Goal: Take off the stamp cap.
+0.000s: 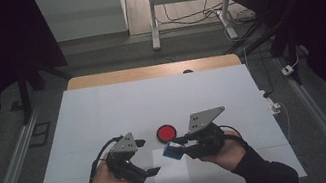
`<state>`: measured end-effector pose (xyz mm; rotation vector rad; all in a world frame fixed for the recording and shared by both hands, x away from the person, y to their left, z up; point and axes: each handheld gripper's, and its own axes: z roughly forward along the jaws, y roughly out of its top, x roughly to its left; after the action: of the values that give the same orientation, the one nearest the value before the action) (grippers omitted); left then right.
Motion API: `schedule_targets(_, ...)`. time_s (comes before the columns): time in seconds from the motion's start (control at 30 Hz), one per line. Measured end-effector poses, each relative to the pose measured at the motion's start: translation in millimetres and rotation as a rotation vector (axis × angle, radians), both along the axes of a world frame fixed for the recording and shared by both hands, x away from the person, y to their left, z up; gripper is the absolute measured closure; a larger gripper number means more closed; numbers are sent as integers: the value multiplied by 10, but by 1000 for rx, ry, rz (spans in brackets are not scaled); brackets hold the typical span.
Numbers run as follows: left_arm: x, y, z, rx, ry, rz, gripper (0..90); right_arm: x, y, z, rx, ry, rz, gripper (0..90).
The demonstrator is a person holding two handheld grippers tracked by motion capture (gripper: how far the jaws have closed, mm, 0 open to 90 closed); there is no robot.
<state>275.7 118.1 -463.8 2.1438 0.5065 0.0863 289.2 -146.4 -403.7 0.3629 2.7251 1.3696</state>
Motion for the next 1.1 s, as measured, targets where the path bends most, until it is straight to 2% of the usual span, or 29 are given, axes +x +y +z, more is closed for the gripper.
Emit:
schedule_targets(0.1, 56, -57, -5, -2, -2, -37, 0, -2, 4, -3, 1, 1, 3, 700)
schedule_targets(0.2, 93, -112, -10, 13, -12, -69, 0, -4, 6, -6, 2, 1, 6, 700)
schedule_targets(0.53, 161, -262, -54, 6, -6, -124, 0, -21, 29, -19, 2, 7, 30, 700)
schedule_targets(0.67, 148, -327, -74, 24, -23, -165, 28, -26, 37, -32, 5, 10, 51, 700)
schedule_targets(0.73, 133, -338, -86, 23, -31, -187, 70, -28, 39, -37, 12, 12, 62, 700)
schedule_targets(0.83, 119, -322, -90, 8, -35, -217, 184, -33, 39, -34, 13, 12, 78, 700)
schedule_targets(1.1, 111, -284, -99, -40, -16, -274, 434, -26, 22, -48, 31, 21, 114, 700)
